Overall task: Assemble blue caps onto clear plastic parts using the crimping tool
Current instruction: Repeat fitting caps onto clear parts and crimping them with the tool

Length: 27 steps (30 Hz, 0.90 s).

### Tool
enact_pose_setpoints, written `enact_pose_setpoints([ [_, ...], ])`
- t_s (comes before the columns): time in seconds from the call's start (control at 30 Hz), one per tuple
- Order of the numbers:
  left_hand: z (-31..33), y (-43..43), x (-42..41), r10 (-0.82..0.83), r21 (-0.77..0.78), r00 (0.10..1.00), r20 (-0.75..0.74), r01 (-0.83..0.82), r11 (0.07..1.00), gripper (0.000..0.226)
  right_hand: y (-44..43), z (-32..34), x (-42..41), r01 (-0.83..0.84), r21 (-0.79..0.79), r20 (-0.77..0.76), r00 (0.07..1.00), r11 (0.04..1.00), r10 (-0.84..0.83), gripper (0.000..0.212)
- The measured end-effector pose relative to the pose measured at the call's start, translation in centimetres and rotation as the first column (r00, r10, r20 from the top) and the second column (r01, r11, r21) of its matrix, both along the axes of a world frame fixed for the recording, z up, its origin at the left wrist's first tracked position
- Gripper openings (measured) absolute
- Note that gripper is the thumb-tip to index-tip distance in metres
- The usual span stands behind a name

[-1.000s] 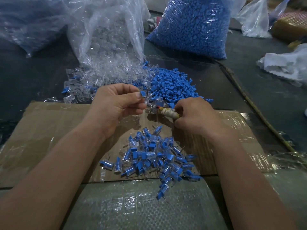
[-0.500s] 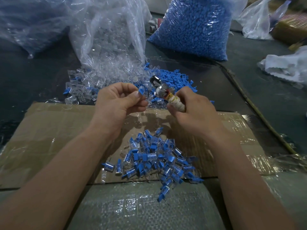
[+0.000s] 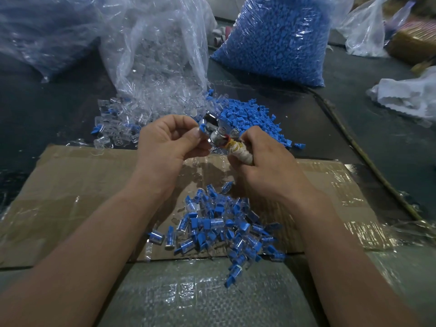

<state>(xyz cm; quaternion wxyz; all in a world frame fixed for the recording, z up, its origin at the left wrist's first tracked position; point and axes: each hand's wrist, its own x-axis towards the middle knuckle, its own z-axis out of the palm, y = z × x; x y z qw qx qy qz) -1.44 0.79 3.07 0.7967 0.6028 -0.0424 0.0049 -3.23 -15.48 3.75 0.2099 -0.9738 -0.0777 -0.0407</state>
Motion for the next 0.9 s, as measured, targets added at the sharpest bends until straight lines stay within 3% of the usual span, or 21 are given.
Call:
enact_pose_setpoints([
  [0.7, -0.70, -0.13, -0.01, 0.030, 0.074, 0.998, 0.047, -0.033, 0.997, 0.016, 0.39, 0.12, 0.19, -0.039, -0.006, -0.003, 0.999, 0.999, 0.039, 0.020],
  [0.9, -0.82, -0.23, -0.08, 0.051, 0.109, 0.996, 0.077, -0.059, 0.992, 0.018, 0.52, 0.35, 0.14, -0.030, 0.001, -0.009, 1.000, 1.000, 0.030, 0.034],
])
